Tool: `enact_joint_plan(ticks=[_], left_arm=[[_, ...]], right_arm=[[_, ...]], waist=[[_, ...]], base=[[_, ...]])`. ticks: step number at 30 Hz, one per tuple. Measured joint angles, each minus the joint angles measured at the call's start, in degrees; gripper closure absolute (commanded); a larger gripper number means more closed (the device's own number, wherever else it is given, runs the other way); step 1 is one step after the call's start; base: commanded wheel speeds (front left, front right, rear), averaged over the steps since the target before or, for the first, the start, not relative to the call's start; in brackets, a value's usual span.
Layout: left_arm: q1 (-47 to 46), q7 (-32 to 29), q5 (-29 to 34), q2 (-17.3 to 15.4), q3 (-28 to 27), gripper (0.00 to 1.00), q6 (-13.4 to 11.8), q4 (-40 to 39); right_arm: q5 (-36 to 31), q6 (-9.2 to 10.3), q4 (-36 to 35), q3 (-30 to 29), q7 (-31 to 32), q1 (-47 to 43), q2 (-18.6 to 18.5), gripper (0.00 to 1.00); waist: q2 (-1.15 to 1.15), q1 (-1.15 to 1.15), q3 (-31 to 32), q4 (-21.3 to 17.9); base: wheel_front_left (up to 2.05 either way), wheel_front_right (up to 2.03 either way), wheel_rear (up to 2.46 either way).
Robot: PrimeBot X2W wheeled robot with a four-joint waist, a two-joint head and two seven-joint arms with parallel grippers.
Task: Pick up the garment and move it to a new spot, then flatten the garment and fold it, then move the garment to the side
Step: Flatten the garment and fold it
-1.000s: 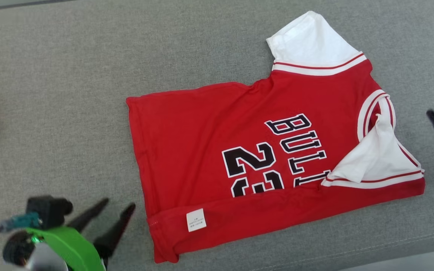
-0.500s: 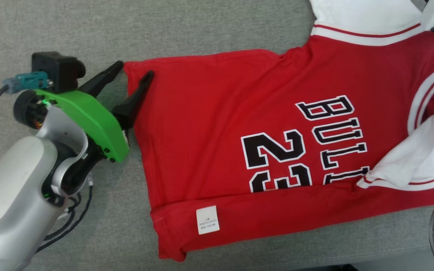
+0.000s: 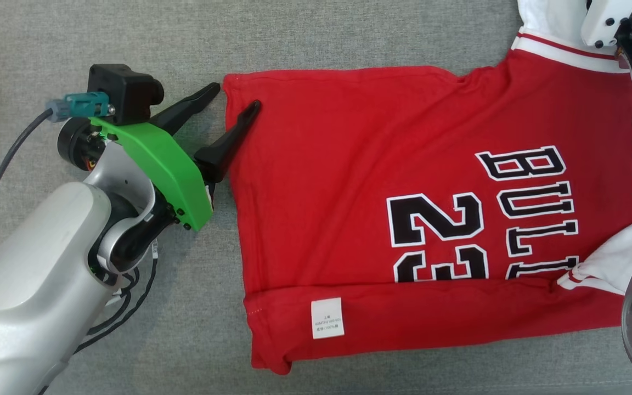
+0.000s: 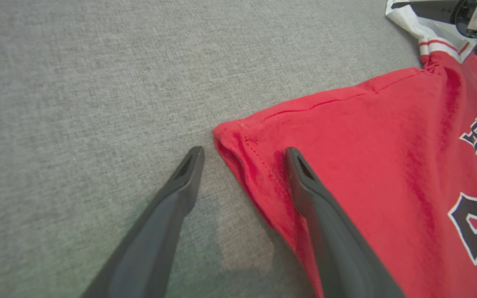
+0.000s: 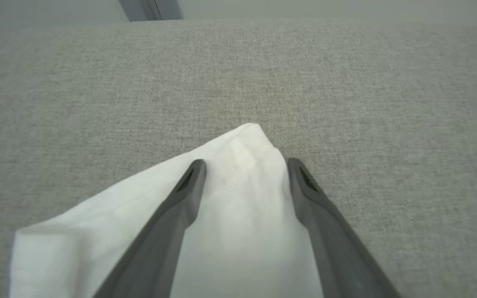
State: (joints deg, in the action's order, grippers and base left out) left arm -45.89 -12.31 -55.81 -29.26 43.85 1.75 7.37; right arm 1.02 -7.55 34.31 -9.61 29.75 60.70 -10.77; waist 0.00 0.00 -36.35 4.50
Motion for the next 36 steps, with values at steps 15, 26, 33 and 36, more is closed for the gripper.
enact_joint_plan(ticks=[15,26,33,36], left_arm=[[-1.8,2.3,-0.3,0.8,-0.8,1.0,1.4,2.5],[2.6,7.5,-1.0,-2.2,-4.3,1.0,-0.8,-2.0],[12.6,12.2,-2.4,-3.0,-4.9,1.0,-3.8,-8.0],[17.2,14.0,-2.8,-4.1,-5.2,1.0,-5.4,-10.7]], right_arm=[[2.4,0.01,2.8,0.3,-11.5,1.1,1.1,1.0],[10.6,0.01,0.1,0.7,-17.1,0.0,0.7,1.0],[20.2,0.02,-13.0,2.0,-17.7,-19.9,-0.2,1.0],[22.8,0.03,-18.8,1.9,-16.7,-28.2,0.1,1.0]], waist=[[0.0,0.0,0.6,-2.0],[0.0,0.0,4.5,-3.3],[0.0,0.0,8.8,-4.9],[0.0,0.0,11.1,-5.8]], base=[[0.0,0.0,0.0],[0.0,0.0,0.0],[0.0,0.0,0.0],[0.0,0.0,0.0]])
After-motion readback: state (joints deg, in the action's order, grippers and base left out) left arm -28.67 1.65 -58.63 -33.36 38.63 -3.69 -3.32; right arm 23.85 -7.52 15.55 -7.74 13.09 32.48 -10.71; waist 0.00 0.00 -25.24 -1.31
